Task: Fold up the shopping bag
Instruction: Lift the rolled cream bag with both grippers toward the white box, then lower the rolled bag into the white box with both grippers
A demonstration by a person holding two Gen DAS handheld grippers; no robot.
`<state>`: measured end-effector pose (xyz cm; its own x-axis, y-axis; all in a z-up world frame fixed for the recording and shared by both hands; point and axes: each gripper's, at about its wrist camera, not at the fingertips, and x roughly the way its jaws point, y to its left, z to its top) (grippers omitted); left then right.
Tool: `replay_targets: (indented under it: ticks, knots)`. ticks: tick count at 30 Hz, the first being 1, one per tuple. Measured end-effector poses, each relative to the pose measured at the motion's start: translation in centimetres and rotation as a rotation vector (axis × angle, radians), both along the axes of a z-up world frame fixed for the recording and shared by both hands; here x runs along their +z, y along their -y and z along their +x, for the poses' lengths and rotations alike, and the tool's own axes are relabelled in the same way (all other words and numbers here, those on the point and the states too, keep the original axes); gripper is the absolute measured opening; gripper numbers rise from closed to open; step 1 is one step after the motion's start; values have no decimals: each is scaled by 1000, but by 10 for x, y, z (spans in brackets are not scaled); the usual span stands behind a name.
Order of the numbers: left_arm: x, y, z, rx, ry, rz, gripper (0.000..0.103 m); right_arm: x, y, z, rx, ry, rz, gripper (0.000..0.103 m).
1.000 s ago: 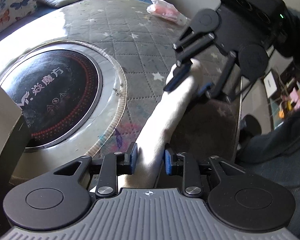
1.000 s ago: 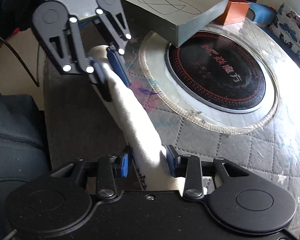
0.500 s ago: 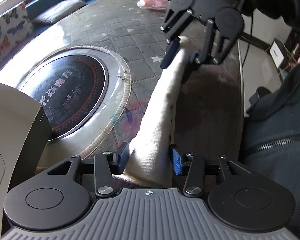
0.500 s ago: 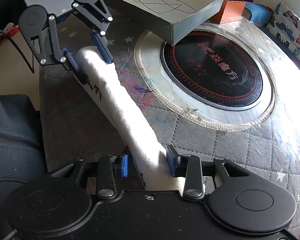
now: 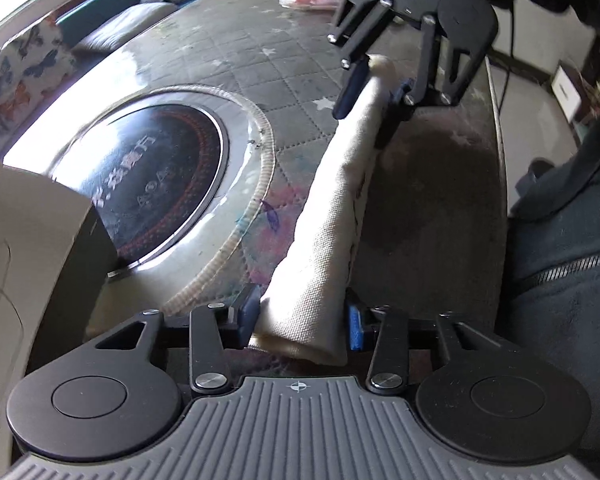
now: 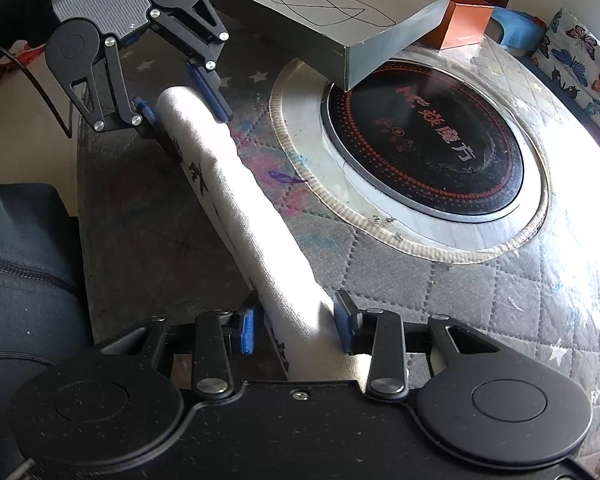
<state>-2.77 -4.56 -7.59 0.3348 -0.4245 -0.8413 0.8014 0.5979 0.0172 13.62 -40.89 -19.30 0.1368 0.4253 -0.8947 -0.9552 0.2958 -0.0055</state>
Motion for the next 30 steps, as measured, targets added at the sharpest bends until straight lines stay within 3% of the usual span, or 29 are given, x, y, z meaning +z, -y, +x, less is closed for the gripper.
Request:
replay_targets:
  ticks: [7, 18, 21, 30]
  knots:
    - [23, -19, -13, 123, -2, -33, 39, 16, -13, -6, 9, 46, 13, 36]
    - [97, -96, -19, 339, 183, 20, 38, 73, -90, 13, 107, 230, 149, 36]
    - [112, -123, -7, 383, 192, 37, 38, 85, -121, 26, 130, 266, 182, 36]
    - [121, -183, 32, 444, 153, 74, 38, 85, -189, 73, 140, 205, 186, 36]
